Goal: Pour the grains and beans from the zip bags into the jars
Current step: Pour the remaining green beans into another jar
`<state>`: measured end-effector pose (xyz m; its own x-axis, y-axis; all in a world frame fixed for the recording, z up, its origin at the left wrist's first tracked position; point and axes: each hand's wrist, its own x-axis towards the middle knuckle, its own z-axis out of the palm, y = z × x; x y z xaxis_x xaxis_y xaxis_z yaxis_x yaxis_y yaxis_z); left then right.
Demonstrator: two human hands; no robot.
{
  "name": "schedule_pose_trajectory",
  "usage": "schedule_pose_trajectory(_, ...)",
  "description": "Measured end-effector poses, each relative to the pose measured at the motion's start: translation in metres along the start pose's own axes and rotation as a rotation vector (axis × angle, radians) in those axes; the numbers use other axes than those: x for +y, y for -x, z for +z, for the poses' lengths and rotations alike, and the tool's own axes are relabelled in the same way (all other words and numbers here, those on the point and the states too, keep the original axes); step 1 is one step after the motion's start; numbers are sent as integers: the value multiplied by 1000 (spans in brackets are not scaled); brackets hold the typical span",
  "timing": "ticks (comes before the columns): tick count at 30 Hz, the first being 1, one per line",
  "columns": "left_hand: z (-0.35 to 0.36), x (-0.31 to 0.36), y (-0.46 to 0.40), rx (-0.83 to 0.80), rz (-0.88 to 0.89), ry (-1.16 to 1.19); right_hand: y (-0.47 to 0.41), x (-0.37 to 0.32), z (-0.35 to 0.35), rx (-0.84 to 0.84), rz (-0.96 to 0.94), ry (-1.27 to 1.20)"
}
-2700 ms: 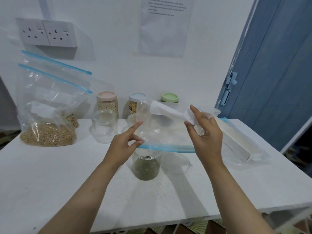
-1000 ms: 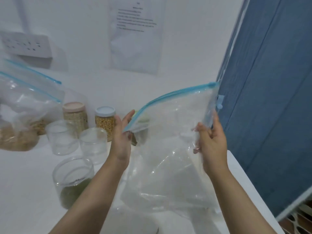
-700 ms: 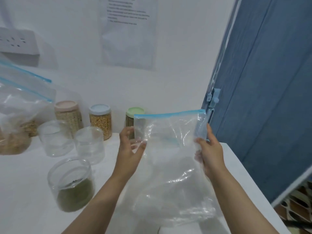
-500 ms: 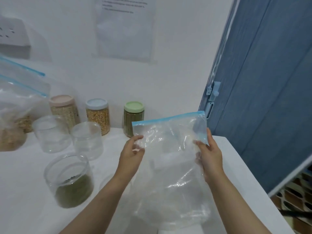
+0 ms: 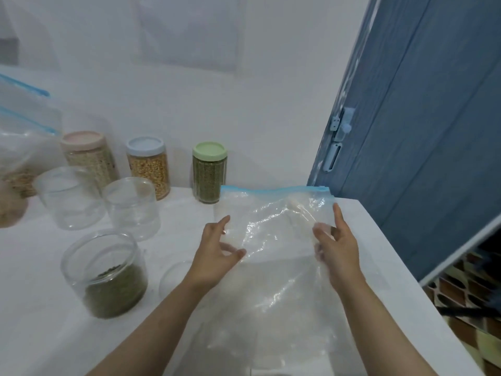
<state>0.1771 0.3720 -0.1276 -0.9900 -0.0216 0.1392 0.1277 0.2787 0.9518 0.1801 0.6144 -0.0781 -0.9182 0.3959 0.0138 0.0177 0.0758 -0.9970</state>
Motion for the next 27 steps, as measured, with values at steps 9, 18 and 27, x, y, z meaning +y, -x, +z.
schedule_pose_trajectory(9,-26,11,-5,69,2,-133,0,8,-9,13,-221,481)
schedule_pose_trajectory(18,-23,13,-2,136,-21,-243,9,21,-30,-170,133,1136)
schedule_pose_trajectory(27,-3,21,-12,209,-67,-125,8,-6,-53,2,51,502)
